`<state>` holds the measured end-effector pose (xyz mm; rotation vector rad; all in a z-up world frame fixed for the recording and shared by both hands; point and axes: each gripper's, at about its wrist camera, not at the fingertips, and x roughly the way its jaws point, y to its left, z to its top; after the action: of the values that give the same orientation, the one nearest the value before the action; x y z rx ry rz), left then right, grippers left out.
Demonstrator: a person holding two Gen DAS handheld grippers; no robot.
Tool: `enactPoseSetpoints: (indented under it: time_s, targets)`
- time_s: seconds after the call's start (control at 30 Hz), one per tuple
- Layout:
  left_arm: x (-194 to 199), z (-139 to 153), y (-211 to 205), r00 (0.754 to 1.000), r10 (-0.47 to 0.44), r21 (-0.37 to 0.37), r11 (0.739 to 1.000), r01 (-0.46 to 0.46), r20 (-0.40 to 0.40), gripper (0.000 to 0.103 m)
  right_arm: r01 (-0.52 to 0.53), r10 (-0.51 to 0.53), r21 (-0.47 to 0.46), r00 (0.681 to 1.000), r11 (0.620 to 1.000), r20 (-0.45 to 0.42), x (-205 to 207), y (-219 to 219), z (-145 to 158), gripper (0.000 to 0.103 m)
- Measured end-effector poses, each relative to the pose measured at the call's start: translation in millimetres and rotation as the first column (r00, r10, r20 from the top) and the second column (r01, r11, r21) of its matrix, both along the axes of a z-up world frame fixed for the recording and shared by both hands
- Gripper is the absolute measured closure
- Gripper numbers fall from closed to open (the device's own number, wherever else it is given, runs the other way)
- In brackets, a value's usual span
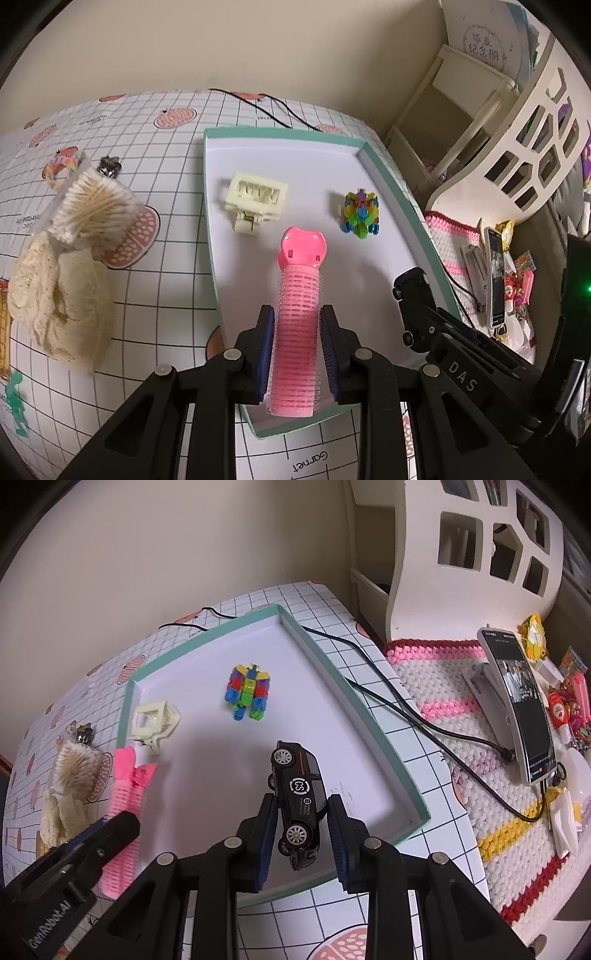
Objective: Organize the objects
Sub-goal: 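Carry the roller and car into the green tray and open both grippers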
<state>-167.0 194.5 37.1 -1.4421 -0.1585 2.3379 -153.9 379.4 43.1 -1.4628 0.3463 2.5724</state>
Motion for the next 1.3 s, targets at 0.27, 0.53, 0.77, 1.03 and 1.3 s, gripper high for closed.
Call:
enactPoseSetpoints:
  time_s: [0.27,0.53,0.77,1.03,1.3]
  targets:
    - [2,-13,8,0.999,-0.029,-0.05,0.998,0.03,0.026,0.077,-0.003,0.003,0.003,0.999,1.0,0.032,-1,0,-6,0.073]
    - [0,-27,0,0.997,-0.013,-0.085,0.996,0.019,0.074,0.077,-0.004,0.004,0.001,0.999,1.0,0.047,-2,-5,-8,0.073]
    - [-5,-28,-11,0.996,0.013,-0.078,0.997,-0.006,0.09,0.076,-0.03,0.029,0.011,0.998,0.999,0.062,-4,-15,-10,0.073]
    - [-10,-26,-21,0.994,0.039,-0.081,0.996,-0.031,0.099,0.076,-0.062,0.061,0.015,0.995,0.998,0.077,-6,-25,-12,0.073]
    - [-12,-25,-22,0.994,0.04,-0.081,0.996,-0.032,0.104,0.076,-0.08,0.078,0.028,0.995,0.996,0.07,-7,-34,-11,0.073]
